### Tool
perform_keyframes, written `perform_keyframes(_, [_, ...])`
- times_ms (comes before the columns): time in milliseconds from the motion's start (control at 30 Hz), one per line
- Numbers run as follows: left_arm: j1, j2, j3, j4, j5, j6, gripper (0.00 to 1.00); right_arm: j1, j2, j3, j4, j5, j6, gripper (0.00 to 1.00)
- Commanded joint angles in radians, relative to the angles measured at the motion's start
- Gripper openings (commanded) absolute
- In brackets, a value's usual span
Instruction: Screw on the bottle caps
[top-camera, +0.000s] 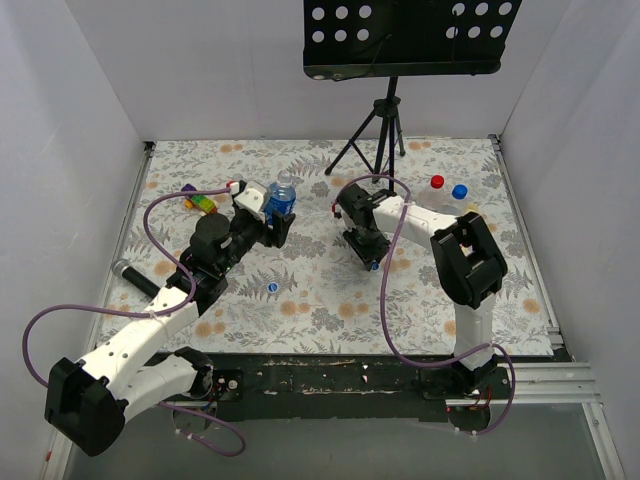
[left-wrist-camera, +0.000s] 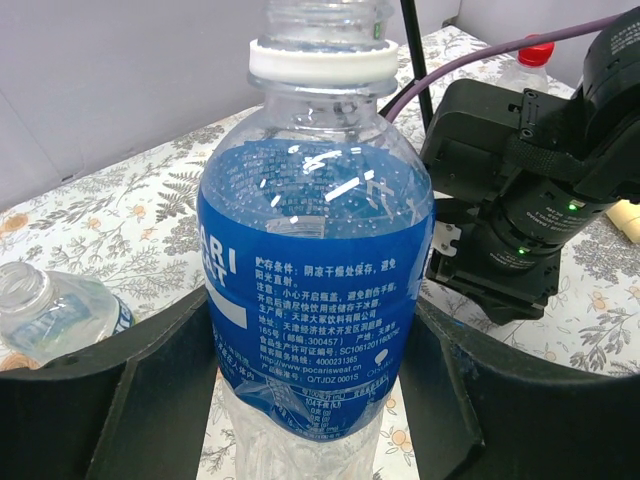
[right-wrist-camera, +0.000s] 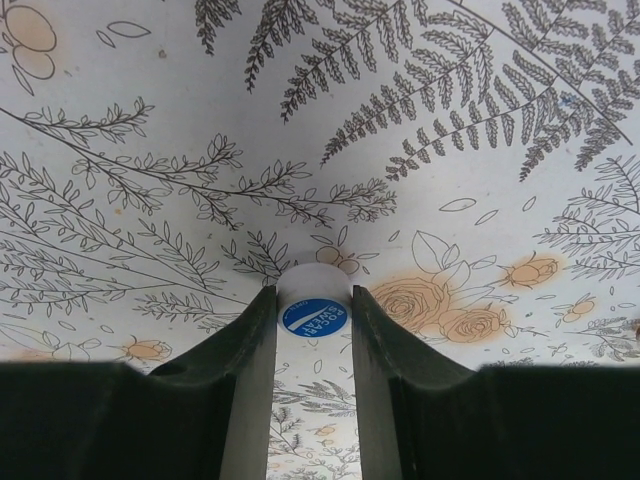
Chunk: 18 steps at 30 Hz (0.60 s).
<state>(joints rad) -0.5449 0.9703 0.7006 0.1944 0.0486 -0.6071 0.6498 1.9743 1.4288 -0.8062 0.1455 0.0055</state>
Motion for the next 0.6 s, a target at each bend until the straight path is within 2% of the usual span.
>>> perform_keyframes(0, [0.007, -0.027, 0.016, 0.016, 0.062, 0.020, 0.48, -0.001, -0.084, 0.021, -0.031, -0.024, -0.002, 0.27])
perform_keyframes(233, [0.007, -0.041, 0.004, 0.013, 0.290, 0.118, 0.52, -0.001, -0.299, 0.028, -0.094, -0.098, -0.061, 0.27])
perform_keyframes(567, [-0.009, 0.008, 0.016, -0.067, 0.582, 0.228, 0.53, 0.051, -0.601, 0.202, -0.192, -0.267, -0.202, 0.27])
